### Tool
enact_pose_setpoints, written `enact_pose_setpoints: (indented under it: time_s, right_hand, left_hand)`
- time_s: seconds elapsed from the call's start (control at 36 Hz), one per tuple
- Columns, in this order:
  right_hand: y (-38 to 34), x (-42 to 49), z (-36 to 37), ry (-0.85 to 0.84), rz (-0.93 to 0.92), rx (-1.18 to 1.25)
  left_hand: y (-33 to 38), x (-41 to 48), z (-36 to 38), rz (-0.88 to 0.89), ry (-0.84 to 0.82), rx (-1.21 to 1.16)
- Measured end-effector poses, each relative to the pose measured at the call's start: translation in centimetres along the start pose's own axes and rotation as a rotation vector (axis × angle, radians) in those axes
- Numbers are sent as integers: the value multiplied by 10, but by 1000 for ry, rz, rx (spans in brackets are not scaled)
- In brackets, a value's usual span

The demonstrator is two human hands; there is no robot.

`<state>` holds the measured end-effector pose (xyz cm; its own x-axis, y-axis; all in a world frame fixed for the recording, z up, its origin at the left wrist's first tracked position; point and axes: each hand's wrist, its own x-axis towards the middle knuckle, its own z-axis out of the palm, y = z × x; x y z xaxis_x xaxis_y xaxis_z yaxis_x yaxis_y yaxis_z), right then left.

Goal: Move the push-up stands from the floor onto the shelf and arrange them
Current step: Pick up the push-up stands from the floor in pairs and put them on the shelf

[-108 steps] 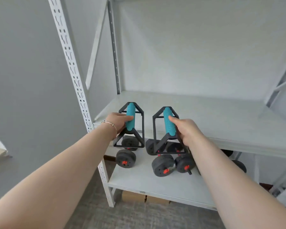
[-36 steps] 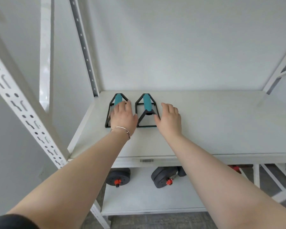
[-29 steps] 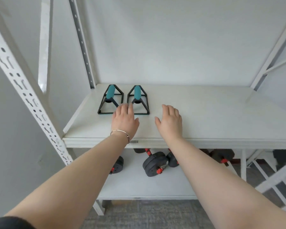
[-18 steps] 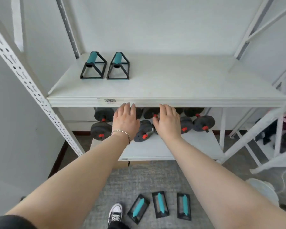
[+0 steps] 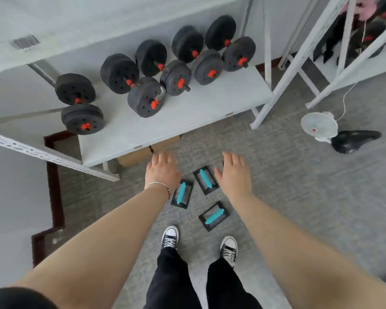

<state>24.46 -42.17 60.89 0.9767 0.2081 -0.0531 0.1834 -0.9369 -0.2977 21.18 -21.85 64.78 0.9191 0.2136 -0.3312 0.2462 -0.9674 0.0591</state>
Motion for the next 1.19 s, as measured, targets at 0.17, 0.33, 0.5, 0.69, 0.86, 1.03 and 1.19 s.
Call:
enact_pose_setpoints:
  time_s: [0.17,0.33,0.5,0.69,0.86,1.03,1.19]
  right_hand:
    - [17,-48,82,-148,221,-6]
    - [30,-86,177,-221,497,86]
    - [40,-110,277,-295,745,211]
    - [67,-114,412,-413,804,308]
    - [88,-106,503,-337,945,371]
    - [107,-97,564,-254,1122,477]
    - [117,-96,600,-211,1187,493]
  left_hand:
    - [-13,23,87,29,-182,-1]
    - [-28,56,189,-25,-313,-91]
    - [-43,89,293,-133,-414,-130]
    - [-71,125,427,-260,-490,-176]
    - [-83,153,516,-265,-510,-173]
    - [-85,185,575,-304,-434,-236]
    - [-82,199,613,-357,-390,-306]
